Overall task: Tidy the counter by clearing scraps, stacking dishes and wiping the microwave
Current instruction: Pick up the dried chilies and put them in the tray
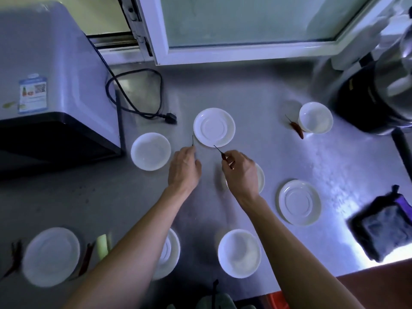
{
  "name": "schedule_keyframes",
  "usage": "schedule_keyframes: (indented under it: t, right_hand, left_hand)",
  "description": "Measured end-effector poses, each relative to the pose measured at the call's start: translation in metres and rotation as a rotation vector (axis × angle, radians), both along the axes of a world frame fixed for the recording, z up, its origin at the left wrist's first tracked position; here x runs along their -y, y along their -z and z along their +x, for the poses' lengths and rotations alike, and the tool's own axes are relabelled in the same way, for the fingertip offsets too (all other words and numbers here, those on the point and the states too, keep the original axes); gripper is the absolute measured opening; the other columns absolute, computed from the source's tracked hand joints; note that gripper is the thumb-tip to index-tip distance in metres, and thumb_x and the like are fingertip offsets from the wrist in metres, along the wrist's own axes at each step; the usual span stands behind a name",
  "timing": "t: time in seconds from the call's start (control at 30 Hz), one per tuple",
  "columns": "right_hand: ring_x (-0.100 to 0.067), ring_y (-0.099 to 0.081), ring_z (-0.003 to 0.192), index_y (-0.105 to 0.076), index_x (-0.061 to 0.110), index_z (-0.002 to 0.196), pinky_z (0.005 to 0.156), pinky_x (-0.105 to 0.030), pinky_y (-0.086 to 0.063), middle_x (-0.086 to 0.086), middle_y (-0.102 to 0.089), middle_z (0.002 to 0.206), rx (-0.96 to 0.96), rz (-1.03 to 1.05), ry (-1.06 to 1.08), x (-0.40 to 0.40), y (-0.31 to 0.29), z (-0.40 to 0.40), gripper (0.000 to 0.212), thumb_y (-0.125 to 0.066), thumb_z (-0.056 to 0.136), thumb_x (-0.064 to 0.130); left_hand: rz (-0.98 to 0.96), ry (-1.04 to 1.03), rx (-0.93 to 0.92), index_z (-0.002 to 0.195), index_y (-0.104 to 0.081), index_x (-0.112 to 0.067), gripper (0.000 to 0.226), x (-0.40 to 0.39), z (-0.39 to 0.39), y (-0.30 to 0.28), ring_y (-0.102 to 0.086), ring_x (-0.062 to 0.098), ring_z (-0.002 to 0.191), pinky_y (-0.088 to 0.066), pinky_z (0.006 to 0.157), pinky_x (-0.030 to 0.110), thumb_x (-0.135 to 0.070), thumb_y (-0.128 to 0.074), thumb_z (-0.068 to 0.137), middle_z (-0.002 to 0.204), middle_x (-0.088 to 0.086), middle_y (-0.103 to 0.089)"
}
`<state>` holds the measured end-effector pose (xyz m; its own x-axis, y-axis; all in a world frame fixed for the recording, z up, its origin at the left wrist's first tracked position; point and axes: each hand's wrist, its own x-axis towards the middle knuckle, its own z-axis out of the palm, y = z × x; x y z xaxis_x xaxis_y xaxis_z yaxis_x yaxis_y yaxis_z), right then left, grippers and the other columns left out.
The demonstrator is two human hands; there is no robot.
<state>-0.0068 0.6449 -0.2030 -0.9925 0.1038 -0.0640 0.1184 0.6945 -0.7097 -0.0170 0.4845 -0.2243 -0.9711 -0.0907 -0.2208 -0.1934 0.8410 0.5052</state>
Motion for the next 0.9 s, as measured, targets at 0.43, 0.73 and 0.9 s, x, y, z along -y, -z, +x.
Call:
schedule_keyframes:
  t: [0.43,0.73,0.9]
  right_hand:
    - [-0.031,-0.058,0.075,-0.069,0.004,0.095,0.069,-0.045,-0.050,-0.009,-0.067,0.079,-0.006,-0.032,-0.147,-0.024,0.012,-0.045,0.010,-0.062,0.088,0.005]
    - [-0.031,-0.058,0.079,-0.071,0.006,0.097,0.073,-0.044,-0.049,-0.008,-0.068,0.080,0.007,0.029,-0.148,-0.031,0.003,-0.053,0.012,-0.063,0.088,0.007]
    - [-0.030,-0.060,0.081,-0.071,0.009,0.098,0.078,-0.045,-0.050,-0.006,-0.069,0.082,0.013,0.016,-0.177,-0.027,-0.009,-0.041,0.012,-0.062,0.090,0.008]
  left_hand:
    - [-0.138,-0.129,0.040,0.102,-0.061,-0.008,0.013,-0.015,-0.037,0.018,-0.055,0.031,0.098,-0.047,0.082,0.043,-0.007,-0.050,0.094,0.103,0.011,-0.064]
    - [-0.098,-0.140,-0.019,0.089,-0.066,-0.018,0.006,-0.018,-0.027,0.000,-0.057,0.029,0.091,-0.040,0.080,0.042,-0.015,-0.060,0.090,0.090,0.000,-0.068]
    - [-0.032,-0.189,-0.132,0.090,-0.071,-0.023,0.010,-0.014,-0.008,-0.023,-0.063,0.019,0.089,-0.044,0.087,0.043,-0.015,-0.065,0.089,0.089,-0.008,-0.073]
